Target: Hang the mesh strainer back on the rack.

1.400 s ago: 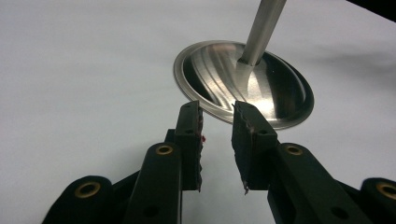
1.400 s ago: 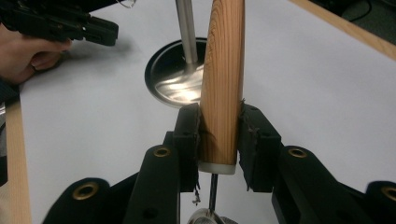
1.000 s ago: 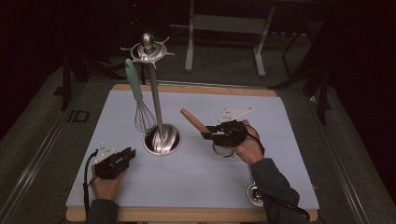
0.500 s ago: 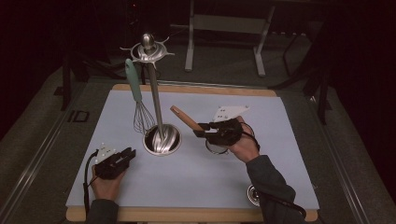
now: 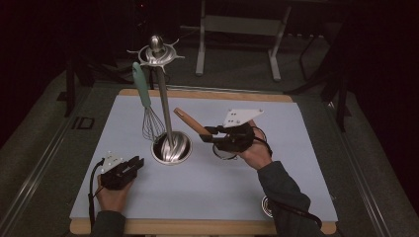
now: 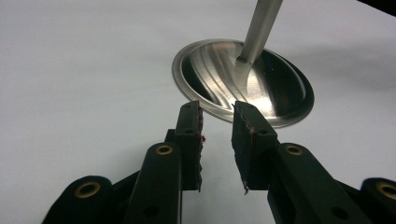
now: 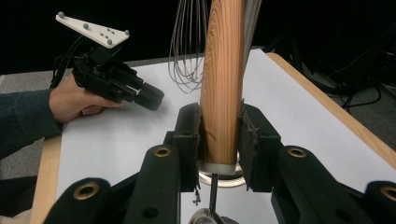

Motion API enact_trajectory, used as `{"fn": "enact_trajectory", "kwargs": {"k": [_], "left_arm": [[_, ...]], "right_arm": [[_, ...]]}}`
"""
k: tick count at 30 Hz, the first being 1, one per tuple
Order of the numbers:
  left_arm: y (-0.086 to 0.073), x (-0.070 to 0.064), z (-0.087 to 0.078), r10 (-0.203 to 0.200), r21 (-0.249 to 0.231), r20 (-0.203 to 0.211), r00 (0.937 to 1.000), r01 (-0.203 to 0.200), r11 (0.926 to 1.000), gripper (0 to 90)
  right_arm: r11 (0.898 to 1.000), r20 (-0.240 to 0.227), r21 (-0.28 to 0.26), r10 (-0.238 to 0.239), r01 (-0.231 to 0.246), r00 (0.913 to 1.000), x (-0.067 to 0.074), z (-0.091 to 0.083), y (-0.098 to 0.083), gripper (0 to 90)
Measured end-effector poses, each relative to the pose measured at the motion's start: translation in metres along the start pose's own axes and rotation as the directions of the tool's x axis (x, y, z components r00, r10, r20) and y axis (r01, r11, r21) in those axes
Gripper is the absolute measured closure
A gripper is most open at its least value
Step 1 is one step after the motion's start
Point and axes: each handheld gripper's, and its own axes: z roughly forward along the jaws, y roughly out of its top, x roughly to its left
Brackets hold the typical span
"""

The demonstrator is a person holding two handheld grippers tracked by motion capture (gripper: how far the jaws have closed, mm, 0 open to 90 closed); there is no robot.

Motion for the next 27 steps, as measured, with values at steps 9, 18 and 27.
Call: {"fn": "enact_trajectory", "kwargs": {"k": [9,18,27], "left_arm": [[0.000,0.000,0.000,0.002,0.002,-0.001,1.0000,-0.002,1.0000,72.9],[0.000,0.000,0.000,0.002,0.002,-0.001,1.0000,-0.002,1.0000,72.9],[0.000,0.000,0.000,0.002,0.003,-0.001,1.0000,-0.002,1.0000,72.9]], "right_arm": [[0.999,0.000,-0.031,-0.036,0.036,0.9993,0.003,-0.005,0.015,70.3],[0.995,-0.003,-0.075,-0.059,0.058,0.9983,0.005,-0.010,0.027,70.4],[0.992,-0.004,-0.097,-0.085,0.084,0.9964,0.005,-0.015,0.037,70.4]]}}
